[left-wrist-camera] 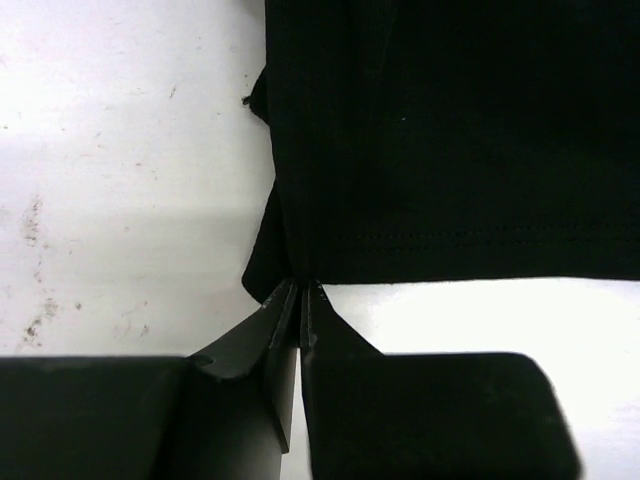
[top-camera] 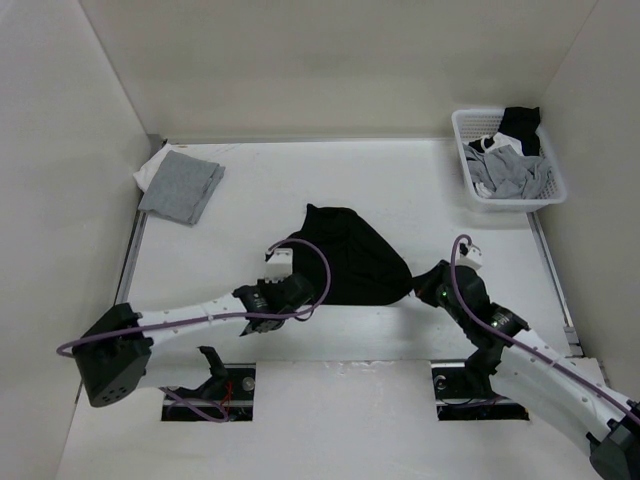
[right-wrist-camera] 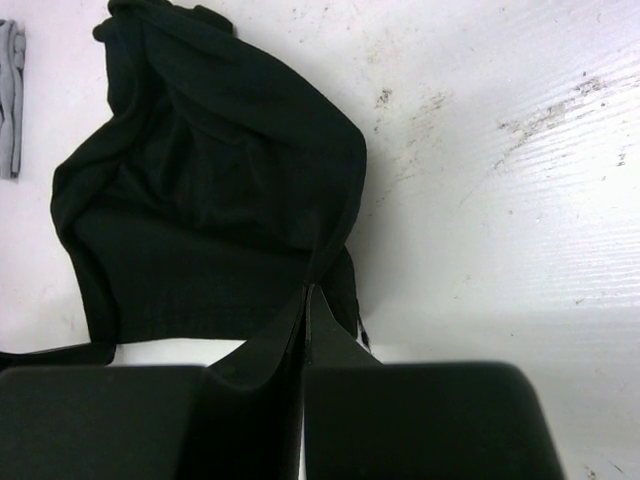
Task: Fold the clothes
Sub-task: Flatten the tank top out
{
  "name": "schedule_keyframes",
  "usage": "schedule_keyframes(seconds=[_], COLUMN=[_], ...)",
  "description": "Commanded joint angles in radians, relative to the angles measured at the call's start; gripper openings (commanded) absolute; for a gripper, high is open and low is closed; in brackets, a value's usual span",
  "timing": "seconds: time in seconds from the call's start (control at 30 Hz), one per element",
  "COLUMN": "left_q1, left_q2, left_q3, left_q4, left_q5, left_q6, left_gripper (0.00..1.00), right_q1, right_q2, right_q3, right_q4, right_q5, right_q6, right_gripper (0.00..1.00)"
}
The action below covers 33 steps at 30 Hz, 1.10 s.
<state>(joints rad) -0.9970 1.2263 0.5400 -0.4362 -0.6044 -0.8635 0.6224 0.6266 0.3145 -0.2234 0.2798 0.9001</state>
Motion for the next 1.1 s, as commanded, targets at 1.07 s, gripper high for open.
schedule_keyframes(seconds=[1.07], left_q1=[0.323], left_q2=[-0.309], left_q3=[0.732], left_q4=[0.37], left_q5=[-0.003], left_q6=[0.345], left_gripper=[0.02], right_q1=[0.382], right_q2=[0.393], right_q3=[1.298], right_q4=[0.057], right_q5=[0.494], right_q6=[-0.763], right_gripper=[0.0])
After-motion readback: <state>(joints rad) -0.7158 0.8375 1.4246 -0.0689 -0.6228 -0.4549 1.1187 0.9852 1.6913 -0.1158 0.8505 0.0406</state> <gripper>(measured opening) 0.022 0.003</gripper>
